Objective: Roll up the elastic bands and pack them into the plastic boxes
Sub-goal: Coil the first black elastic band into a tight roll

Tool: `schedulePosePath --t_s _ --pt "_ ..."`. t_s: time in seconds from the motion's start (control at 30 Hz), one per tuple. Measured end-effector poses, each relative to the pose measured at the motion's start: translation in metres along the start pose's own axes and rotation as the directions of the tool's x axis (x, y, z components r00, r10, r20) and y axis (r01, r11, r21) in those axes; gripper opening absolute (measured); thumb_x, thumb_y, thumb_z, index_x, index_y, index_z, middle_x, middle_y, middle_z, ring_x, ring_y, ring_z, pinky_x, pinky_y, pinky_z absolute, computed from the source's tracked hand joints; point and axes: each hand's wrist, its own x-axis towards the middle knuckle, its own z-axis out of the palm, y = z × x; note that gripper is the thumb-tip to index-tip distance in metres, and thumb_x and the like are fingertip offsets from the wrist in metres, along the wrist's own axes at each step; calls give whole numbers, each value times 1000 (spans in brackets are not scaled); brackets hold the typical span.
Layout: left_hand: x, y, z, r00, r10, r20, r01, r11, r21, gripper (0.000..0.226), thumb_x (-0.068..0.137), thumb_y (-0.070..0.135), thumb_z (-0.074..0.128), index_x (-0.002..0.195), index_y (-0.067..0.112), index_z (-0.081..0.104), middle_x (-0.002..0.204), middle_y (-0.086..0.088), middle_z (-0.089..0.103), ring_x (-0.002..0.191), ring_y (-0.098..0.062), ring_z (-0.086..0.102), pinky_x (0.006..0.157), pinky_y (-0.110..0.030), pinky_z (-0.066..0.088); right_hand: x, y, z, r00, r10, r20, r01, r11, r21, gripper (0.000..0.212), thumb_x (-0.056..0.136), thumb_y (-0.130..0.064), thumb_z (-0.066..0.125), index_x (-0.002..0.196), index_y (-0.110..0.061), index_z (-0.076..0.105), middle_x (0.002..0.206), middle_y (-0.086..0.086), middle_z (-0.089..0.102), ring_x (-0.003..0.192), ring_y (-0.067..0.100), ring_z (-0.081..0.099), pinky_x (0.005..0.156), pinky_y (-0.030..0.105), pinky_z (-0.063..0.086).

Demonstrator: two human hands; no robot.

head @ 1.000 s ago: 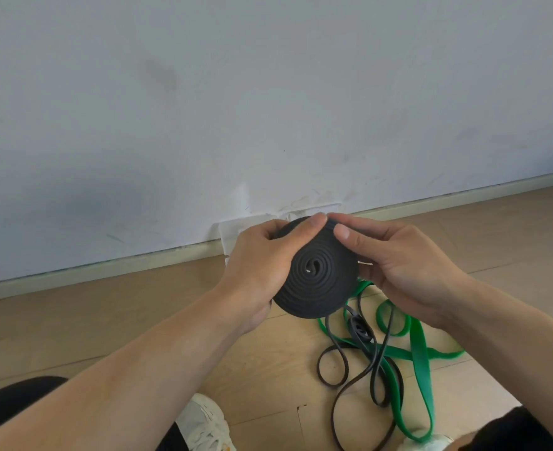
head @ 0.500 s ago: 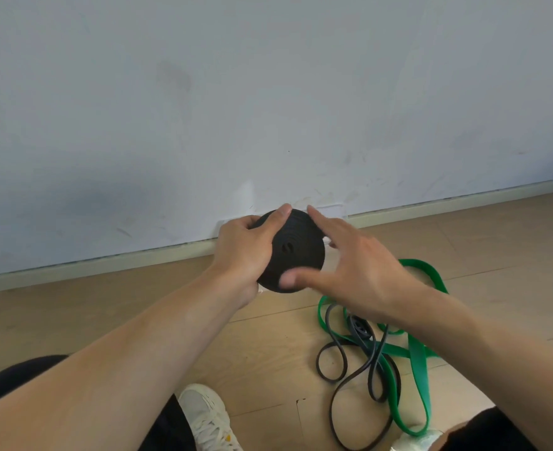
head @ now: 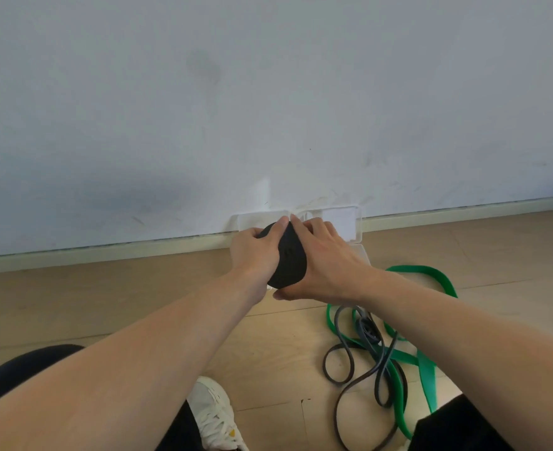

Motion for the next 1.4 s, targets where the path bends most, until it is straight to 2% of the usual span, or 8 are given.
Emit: schedulePosePath --t_s 0.33,0.43,0.53,0.7,0.87,0.93,1.1,1.4 --pt "84 -76 -15 968 -249 19 248 968 40 55 99 60 44 109 12 68 104 -12 71 93 -28 67 64 -33 49 52 10 102 970 154 189 -184 971 152 112 55 -55 81 147 -25 24 131 1 38 123 22 36 104 40 47" --pt "116 -107 -14 960 -258 -106 272 952 142 56 103 50 33 110 7 67 113 -18 69 101 -33 63 78 -40 51 70 25 139 952 207 227 -241 961 138 105 56 -52 82 143 -26 29 129 2 39 122 23 37 102 38 45" --pt "143 -125 -18 941 -213 -263 283 923 263 40 102 34 48 134 12 59 135 -14 63 121 -37 58 101 -44 49 90 45 163 919 319 231 -362 915 177 103 57 -49 84 142 -27 28 128 3 40 121 24 38 103 42 45" --pt "179 -146 -18 958 -240 -154 282 875 394 54 99 37 60 148 17 49 144 -12 57 128 -34 56 104 -45 49 134 64 187 861 455 225 -502 831 239 87 59 -50 83 129 -26 36 123 3 42 114 22 37 87 33 41" --pt "199 -163 -9 971 -208 -113 235 911 340 24 99 22 59 117 16 75 96 -9 72 85 -29 65 74 -35 53 164 68 208 819 475 322 -549 813 196 83 64 -48 84 129 -24 39 120 5 39 115 25 38 82 31 38" --pt "203 -171 -8 974 -201 -110 226 914 338 23 100 15 58 109 22 78 95 -6 72 84 -27 65 72 -30 50 172 67 217 803 501 323 -577 790 209 83 65 -47 84 129 -23 38 119 5 39 117 26 38 83 32 40" --pt "211 -177 -5 967 -204 -154 248 896 368 41 94 3 54 62 29 50 84 2 55 75 -22 44 68 -28 41 183 63 231 796 543 269 -597 777 198 81 67 -39 85 130 -24 36 125 5 38 114 24 35 79 35 42" --pt "202 -168 -4 965 -216 -147 258 881 397 48 99 4 53 59 30 44 74 6 49 80 -25 52 73 -29 45 192 60 245 774 585 241 -607 794 22 88 68 -40 89 135 -21 35 135 9 40 126 32 44 85 39 47"
